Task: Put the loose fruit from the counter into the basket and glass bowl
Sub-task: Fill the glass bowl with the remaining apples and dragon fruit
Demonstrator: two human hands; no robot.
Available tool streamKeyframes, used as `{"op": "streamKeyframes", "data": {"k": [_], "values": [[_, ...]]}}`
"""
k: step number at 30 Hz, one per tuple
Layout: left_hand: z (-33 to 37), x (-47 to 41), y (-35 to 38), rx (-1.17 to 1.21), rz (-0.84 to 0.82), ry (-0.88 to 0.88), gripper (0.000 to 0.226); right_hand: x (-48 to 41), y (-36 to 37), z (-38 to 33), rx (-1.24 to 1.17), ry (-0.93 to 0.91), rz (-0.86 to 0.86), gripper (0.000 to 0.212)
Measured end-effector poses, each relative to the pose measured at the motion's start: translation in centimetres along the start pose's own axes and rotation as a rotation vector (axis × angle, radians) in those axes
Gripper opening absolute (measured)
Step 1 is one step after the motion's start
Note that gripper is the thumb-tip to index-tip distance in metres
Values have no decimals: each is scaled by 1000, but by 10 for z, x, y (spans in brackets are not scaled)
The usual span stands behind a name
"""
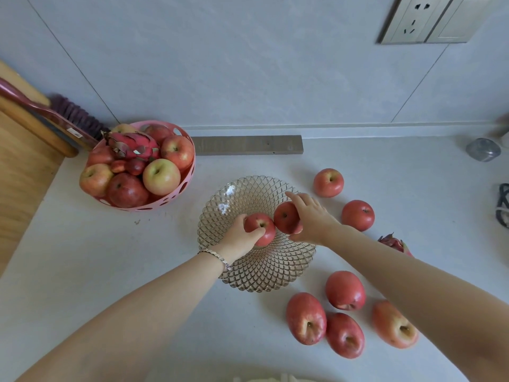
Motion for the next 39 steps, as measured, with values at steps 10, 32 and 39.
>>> {"op": "streamKeyframes", "data": {"k": [10, 32, 39], "values": [[35, 55, 1, -417, 291, 640, 54, 54, -41, 33, -3, 173, 106, 66], [19, 106, 65, -745, -382, 775, 72, 122, -7, 62, -1233, 898, -24, 36], [11, 65, -37, -354, -36, 519, 77, 106, -4, 15, -1347, 633, -226, 45]]}}
Point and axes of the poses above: each hand's wrist, its own x-axis away from the middle knuckle, its own y-axis out of the palm, z = x × y, the point moved 5 cm from there along -x, towards the middle knuckle, and after that the axes turned 10 degrees about z, right-handed, at the moved point
